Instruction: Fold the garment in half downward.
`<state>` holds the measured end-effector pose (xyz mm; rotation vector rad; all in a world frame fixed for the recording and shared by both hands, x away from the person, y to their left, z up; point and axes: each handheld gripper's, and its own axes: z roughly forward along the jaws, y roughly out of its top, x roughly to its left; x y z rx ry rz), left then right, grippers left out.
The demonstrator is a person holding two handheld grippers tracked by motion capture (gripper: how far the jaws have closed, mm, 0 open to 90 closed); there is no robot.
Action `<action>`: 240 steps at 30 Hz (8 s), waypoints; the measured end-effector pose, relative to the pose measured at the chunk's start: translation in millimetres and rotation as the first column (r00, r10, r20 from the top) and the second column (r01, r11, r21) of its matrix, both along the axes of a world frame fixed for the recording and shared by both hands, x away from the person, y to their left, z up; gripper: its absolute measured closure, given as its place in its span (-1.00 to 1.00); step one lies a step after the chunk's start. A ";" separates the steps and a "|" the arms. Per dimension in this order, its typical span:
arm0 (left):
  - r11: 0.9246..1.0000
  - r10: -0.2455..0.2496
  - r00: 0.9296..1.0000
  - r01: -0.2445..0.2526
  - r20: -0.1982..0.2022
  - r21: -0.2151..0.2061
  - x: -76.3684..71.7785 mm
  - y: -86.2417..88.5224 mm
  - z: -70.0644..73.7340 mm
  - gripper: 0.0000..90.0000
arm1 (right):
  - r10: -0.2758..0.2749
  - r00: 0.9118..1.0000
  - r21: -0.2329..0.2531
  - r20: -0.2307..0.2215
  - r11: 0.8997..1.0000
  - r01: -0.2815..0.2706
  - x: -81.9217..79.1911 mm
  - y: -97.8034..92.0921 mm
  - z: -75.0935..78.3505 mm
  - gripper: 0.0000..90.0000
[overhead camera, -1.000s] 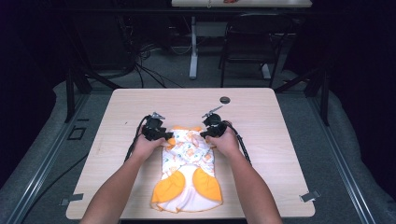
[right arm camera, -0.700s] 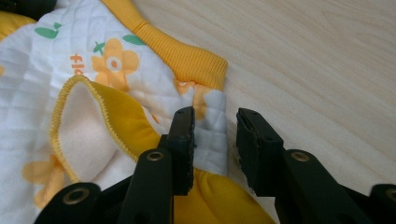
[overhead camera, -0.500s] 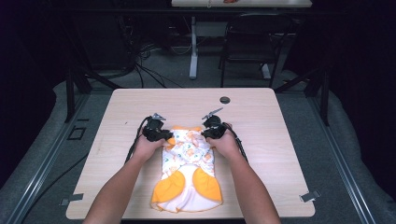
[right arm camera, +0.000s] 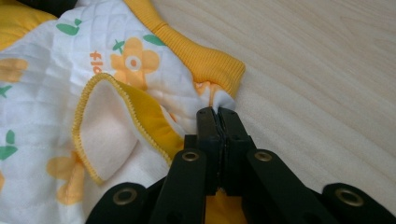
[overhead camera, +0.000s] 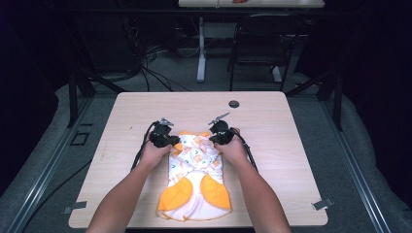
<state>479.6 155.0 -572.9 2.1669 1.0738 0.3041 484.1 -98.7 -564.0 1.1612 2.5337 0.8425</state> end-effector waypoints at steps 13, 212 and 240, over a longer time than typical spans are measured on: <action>0.999 -0.004 1.000 0.004 0.017 -0.032 -3.9 4.8 14.3 0.85 | 0.023 0.999 0.052 0.021 0.998 -0.024 -5.0 -5.5 16.3 0.96; 0.945 -0.297 0.941 0.314 0.161 -0.095 -157.8 38.5 23.9 0.69 | 0.292 0.941 0.039 0.168 0.952 -0.303 -163.0 -29.0 29.3 0.83; 0.962 -0.210 0.973 0.223 0.093 -0.157 -143.6 33.8 31.7 0.26 | 0.188 0.969 0.193 0.163 0.957 -0.218 -155.6 -22.6 31.2 0.57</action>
